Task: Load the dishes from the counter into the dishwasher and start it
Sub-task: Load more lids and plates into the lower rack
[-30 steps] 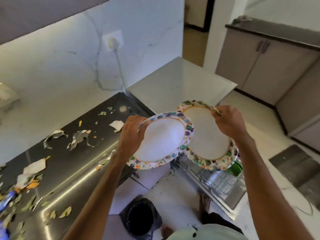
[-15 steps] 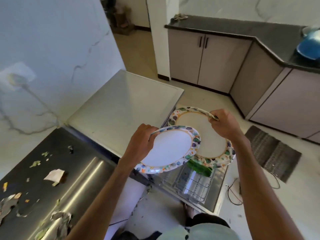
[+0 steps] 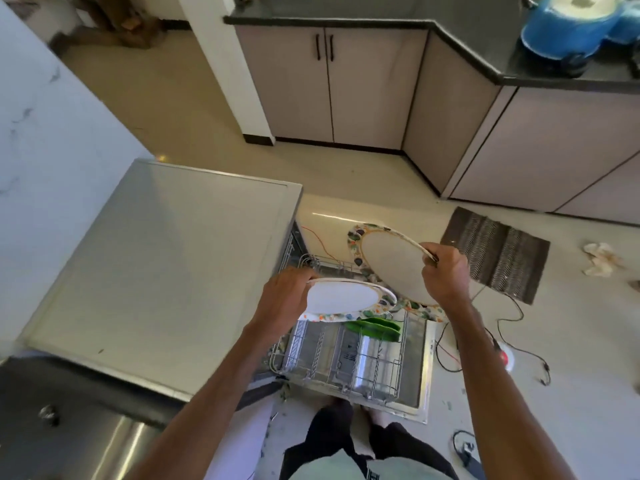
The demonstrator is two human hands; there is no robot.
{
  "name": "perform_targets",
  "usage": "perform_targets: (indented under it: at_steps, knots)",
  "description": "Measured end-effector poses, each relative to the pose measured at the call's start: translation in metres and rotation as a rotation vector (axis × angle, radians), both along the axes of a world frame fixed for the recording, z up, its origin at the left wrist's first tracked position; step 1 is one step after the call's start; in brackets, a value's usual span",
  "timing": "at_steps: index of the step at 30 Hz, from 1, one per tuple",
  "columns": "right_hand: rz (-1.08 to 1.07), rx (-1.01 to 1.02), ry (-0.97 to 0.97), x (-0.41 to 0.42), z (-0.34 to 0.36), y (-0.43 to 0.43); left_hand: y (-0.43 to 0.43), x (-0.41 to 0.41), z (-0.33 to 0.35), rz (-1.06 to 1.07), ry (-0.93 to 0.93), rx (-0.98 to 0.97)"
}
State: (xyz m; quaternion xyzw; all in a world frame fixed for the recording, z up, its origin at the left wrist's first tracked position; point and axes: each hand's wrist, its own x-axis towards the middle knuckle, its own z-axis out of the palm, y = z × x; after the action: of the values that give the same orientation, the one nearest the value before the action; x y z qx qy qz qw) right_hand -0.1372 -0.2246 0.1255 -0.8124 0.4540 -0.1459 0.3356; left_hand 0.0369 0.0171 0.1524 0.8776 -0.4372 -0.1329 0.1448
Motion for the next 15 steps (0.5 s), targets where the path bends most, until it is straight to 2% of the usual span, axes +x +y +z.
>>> perform_targets:
  at_steps: [10,15]
  knots:
    - [-0.233,0.076,0.012,0.024,-0.103,-0.014,-0.054,0.037,-0.095,-0.051,0.124,0.071]
    - [-0.256,0.099,0.047,0.037,-0.171,-0.019,-0.061,0.041,-0.159,-0.03,0.198,0.072]
